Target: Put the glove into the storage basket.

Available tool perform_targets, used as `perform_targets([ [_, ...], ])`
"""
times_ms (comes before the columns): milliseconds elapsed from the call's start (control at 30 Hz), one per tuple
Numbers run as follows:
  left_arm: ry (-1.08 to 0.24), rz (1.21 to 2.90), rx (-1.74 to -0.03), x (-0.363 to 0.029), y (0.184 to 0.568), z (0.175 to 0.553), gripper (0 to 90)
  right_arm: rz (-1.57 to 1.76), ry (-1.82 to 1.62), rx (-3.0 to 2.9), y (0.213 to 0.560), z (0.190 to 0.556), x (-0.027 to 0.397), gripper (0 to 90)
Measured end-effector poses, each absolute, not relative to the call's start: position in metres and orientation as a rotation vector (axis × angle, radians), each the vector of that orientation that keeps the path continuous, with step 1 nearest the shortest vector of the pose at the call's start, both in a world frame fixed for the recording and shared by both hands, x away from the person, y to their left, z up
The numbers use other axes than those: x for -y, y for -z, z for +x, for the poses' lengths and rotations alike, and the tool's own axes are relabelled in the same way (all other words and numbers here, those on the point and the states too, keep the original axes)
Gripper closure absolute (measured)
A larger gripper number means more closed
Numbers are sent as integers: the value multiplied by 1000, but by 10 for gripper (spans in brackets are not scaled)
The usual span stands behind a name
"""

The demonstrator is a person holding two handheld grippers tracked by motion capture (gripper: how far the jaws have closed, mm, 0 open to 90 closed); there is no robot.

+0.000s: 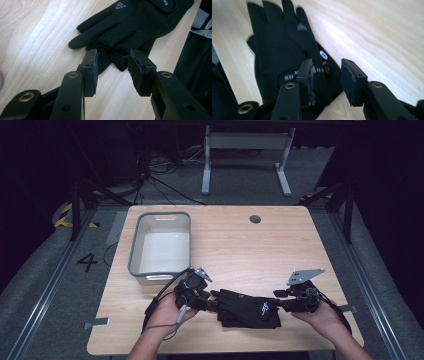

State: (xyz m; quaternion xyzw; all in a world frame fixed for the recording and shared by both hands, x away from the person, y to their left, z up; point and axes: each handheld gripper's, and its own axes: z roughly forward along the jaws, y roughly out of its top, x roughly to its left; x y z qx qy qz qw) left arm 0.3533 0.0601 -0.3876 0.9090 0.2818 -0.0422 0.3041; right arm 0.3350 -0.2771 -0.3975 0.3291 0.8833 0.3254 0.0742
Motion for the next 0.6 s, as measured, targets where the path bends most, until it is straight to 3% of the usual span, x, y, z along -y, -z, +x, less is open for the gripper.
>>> perform_targets([
  [600, 151, 2429, -730, -51, 391, 353, 595, 1023, -801, -2772, 421, 336, 272, 616],
])
